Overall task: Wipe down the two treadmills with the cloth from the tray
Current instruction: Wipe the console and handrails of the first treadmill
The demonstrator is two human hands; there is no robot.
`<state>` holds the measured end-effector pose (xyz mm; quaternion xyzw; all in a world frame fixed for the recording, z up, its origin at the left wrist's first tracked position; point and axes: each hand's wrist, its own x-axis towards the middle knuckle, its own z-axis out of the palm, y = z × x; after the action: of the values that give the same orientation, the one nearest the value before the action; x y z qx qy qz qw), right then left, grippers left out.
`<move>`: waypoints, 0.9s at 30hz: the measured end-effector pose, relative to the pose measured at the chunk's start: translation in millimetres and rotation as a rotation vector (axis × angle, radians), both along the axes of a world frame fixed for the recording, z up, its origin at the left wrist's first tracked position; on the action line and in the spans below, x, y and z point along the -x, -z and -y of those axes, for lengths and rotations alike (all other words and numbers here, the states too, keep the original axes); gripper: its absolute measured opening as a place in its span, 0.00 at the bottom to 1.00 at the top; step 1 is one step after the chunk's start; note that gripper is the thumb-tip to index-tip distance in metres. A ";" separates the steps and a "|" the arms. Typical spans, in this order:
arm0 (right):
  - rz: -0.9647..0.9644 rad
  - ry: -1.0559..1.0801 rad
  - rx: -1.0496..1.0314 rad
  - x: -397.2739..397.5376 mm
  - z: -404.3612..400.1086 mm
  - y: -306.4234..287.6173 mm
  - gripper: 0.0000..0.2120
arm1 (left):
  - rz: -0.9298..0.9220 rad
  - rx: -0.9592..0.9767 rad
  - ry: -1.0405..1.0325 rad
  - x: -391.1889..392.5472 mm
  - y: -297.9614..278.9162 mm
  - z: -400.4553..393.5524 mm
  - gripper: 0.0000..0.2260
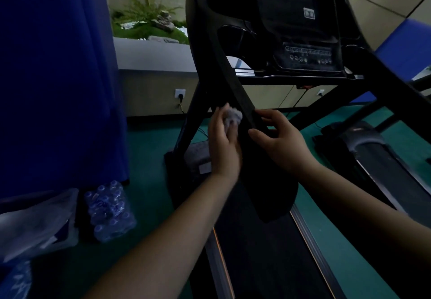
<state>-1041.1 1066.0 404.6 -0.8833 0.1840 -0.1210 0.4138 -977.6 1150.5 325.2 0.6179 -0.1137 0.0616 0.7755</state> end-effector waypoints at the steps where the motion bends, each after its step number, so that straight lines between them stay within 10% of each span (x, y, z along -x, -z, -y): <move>1: 0.005 0.001 0.001 0.7 -0.4 -0.4 0.22 | -0.013 -0.024 0.004 -15.4 -2.3 1.3 0.17; 16: -0.015 -0.049 0.071 2.5 -1.6 -6.2 0.22 | -0.152 0.016 -0.079 44.5 3.6 -0.9 0.15; 27: -0.116 0.119 0.348 -51.2 -18.2 -15.6 0.25 | -0.032 0.069 -0.004 -115.7 -2.7 9.6 0.15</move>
<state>-989.9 1084.3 420.2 -0.9345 0.2358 -0.1243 0.2358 -861.9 1140.9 328.0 0.5920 -0.0981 0.0571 0.7979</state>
